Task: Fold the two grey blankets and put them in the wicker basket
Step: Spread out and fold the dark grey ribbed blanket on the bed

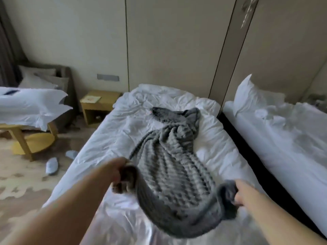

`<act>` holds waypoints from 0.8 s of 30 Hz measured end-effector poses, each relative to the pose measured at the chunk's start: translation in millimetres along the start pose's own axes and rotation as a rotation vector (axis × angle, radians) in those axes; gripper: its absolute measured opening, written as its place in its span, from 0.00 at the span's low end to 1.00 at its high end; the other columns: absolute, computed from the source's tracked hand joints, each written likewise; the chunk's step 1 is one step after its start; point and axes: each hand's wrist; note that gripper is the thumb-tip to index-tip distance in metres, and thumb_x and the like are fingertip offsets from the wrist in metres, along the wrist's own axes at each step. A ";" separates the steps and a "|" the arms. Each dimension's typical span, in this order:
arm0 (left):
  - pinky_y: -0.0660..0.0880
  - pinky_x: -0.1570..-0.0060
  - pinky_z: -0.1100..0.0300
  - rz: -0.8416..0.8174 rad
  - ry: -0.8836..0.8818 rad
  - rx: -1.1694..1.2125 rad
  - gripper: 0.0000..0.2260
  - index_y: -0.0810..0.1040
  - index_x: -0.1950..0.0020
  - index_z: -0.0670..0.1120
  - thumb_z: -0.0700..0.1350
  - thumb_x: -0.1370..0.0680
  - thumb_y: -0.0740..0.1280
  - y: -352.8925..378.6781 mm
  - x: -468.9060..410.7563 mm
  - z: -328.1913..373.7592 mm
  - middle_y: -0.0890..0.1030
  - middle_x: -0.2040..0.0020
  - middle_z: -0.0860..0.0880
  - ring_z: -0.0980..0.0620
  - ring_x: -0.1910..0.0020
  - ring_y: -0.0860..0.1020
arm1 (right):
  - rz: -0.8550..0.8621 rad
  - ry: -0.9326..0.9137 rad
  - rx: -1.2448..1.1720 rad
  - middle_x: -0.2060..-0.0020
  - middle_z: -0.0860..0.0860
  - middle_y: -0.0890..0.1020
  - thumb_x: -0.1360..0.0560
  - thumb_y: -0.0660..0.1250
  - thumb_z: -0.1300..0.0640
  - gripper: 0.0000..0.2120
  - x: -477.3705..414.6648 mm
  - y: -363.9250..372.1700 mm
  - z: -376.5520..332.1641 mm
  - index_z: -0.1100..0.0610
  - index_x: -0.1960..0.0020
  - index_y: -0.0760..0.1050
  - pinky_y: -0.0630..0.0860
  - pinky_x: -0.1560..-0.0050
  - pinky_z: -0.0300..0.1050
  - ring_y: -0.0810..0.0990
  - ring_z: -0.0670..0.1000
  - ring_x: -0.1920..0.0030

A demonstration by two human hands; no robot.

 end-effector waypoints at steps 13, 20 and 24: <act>0.80 0.70 0.59 -0.251 1.009 0.381 0.14 0.68 0.36 0.37 0.35 0.20 0.51 -5.8 203.1 277.8 0.82 0.61 0.42 0.48 0.65 0.82 | -0.894 -1.094 -0.281 0.57 0.56 0.85 0.40 0.74 0.53 0.25 208.4 0.4 -326.7 0.58 0.45 0.75 0.81 0.55 0.44 0.85 0.51 0.55; 0.76 0.50 0.48 -0.118 0.688 0.373 0.16 0.68 0.33 0.38 0.37 0.20 0.54 -31.6 138.5 148.6 0.80 0.62 0.40 0.44 0.64 0.80 | -1.366 -0.944 -0.065 0.31 0.76 0.56 0.22 0.36 0.61 0.28 186.2 -70.7 -162.2 0.78 0.29 0.52 0.40 0.25 0.52 0.57 0.68 0.27; 0.76 0.56 0.52 0.000 0.383 0.194 0.16 0.66 0.32 0.33 0.36 0.19 0.56 -46.3 105.5 43.4 0.75 0.59 0.35 0.40 0.63 0.74 | -0.807 -0.963 -0.087 0.36 0.70 0.71 0.28 0.55 0.62 0.29 151.5 -124.6 -61.5 0.72 0.28 0.60 0.61 0.30 0.39 0.70 0.59 0.32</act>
Point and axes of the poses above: each hand's wrist, its own x-axis away from the middle knuckle, its own y-axis out of the palm, z = x × y
